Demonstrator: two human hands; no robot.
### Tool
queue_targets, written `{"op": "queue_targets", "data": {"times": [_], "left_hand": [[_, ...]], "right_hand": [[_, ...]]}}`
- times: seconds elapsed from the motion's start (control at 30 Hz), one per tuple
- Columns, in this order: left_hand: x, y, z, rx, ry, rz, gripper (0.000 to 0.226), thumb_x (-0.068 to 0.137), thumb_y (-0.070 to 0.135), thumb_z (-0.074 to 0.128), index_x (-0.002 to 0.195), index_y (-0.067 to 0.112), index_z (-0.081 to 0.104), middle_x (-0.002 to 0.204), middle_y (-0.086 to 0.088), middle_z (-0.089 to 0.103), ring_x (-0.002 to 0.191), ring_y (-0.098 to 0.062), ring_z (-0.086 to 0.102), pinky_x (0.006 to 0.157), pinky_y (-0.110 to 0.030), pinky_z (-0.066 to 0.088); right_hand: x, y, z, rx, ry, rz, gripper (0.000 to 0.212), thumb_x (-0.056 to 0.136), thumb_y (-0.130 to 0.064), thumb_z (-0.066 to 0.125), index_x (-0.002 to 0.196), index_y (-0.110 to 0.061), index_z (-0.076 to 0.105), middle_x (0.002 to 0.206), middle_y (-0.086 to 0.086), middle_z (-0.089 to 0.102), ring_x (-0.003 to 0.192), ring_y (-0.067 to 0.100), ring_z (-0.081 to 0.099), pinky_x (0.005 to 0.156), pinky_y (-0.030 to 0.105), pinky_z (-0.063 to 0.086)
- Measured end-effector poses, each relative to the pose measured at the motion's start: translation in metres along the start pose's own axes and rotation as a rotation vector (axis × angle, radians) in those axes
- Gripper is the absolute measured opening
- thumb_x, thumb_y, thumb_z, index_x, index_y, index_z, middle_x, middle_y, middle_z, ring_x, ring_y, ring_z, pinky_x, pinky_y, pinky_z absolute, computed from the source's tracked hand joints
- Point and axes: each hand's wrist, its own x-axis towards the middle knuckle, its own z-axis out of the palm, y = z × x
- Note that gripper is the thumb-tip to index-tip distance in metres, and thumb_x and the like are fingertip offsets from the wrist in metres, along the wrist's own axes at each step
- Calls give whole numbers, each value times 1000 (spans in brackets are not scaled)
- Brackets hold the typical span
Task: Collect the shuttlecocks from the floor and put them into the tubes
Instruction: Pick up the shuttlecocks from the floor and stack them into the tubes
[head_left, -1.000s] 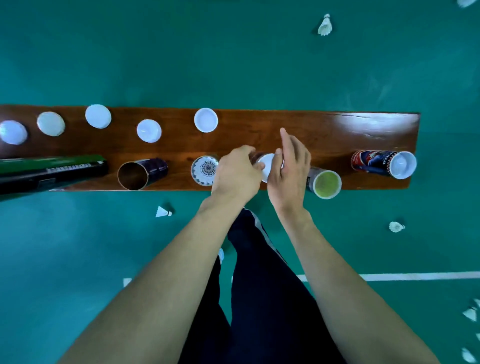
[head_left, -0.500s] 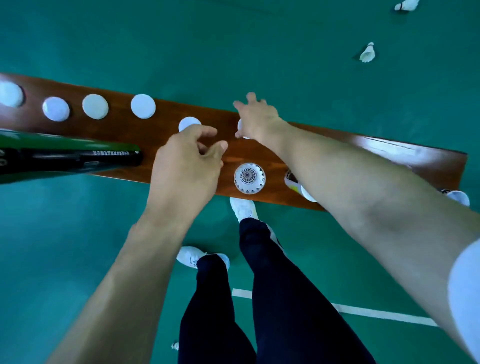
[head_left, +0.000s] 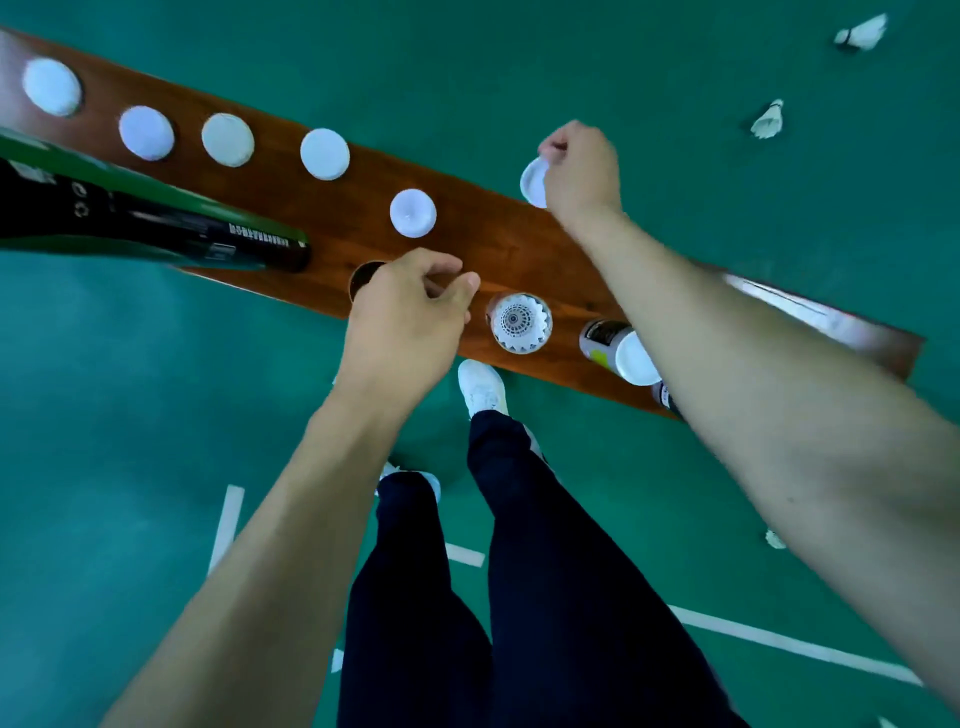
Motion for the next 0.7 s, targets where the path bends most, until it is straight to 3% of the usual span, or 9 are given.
{"op": "queue_targets", "data": {"times": [0.03, 0.13, 0.3, 0.47, 0.6, 0.7], "left_hand": [[1, 0, 6, -5, -9, 2, 26, 98, 43, 61, 119, 30, 67, 82, 11, 72, 70, 6, 63, 61, -21, 43], [8, -5, 28, 9, -56, -26, 27, 99, 38, 60, 122, 25, 66, 95, 6, 72, 91, -13, 67, 73, -29, 49], [19, -26, 52, 96, -118, -115, 41, 101, 30, 56, 140, 19, 55, 122, -4, 68, 113, -26, 63, 101, -39, 50], [24, -41, 59, 123, -193, -156, 46, 102, 29, 52, 147, 19, 50, 131, -4, 67, 122, -23, 60, 110, -42, 46], [27, -46, 62, 76, -184, -140, 41, 101, 29, 47, 139, 24, 60, 119, 1, 72, 114, -23, 63, 101, -35, 50], [30, -48, 68, 33, -160, -75, 33, 103, 34, 49, 129, 28, 68, 97, 8, 75, 93, -13, 67, 73, -17, 46]], "right_hand": [[-14, -3, -6, 138, 83, 3, 29, 91, 4, 45, 99, -7, 70, 108, 5, 70, 110, 24, 64, 84, 23, 42], [-68, -2, -9, 382, 201, -78, 21, 99, -8, 54, 101, -9, 75, 104, 0, 73, 104, 19, 66, 89, 24, 46], [-141, 34, 36, 394, 210, -107, 16, 102, -15, 55, 98, -19, 71, 104, -8, 64, 105, 22, 59, 91, 36, 46], [-156, 63, 79, 417, 146, -76, 19, 106, -14, 50, 113, -15, 67, 121, -4, 65, 113, 12, 57, 94, 16, 45], [-154, 66, 93, 396, 190, -96, 27, 109, -21, 45, 133, -20, 59, 127, -5, 65, 118, 10, 59, 97, 18, 50], [-150, 70, 97, 402, 162, -123, 32, 103, -20, 58, 134, -19, 52, 126, -4, 63, 116, 15, 61, 94, 26, 55]]}}
